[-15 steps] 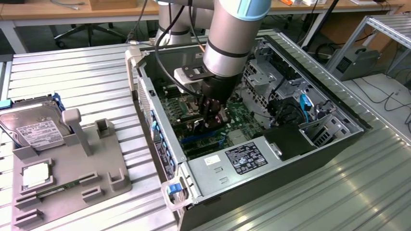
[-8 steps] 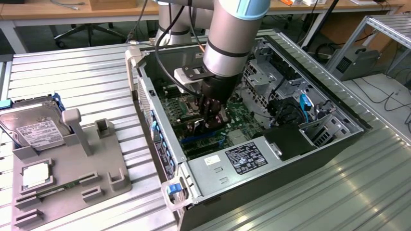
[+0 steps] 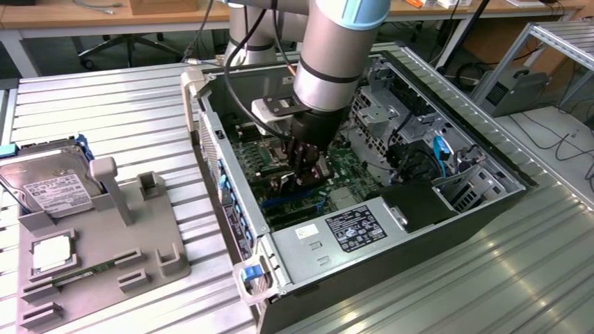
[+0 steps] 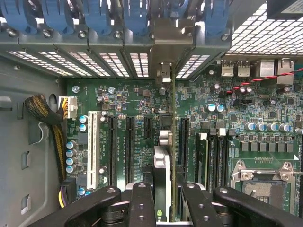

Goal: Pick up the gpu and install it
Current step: 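Insert the gpu into the slot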

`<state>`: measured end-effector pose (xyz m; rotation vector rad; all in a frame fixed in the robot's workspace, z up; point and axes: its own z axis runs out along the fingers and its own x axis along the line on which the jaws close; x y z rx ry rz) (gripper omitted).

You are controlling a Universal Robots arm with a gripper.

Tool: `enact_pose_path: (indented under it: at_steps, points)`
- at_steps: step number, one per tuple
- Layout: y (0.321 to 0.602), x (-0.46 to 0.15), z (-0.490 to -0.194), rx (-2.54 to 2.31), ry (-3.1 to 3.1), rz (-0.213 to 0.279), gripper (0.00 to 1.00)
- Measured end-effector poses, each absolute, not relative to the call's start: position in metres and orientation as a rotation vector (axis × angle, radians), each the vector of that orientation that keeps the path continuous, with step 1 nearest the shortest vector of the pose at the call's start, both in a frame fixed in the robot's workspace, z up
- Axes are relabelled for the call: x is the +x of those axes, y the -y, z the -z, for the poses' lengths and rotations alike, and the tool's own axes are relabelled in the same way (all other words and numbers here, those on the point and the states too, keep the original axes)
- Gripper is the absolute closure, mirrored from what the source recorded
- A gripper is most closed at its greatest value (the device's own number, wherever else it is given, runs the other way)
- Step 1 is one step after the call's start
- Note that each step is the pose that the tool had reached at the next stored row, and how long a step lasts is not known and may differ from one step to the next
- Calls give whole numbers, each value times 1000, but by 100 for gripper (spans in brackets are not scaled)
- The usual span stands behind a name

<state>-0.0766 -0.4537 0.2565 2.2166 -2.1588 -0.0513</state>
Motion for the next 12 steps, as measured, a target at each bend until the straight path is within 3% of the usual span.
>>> enact_pose_path:
  at_steps: [12]
  points:
    - [454,-77,-254,2216,2159,51,73]
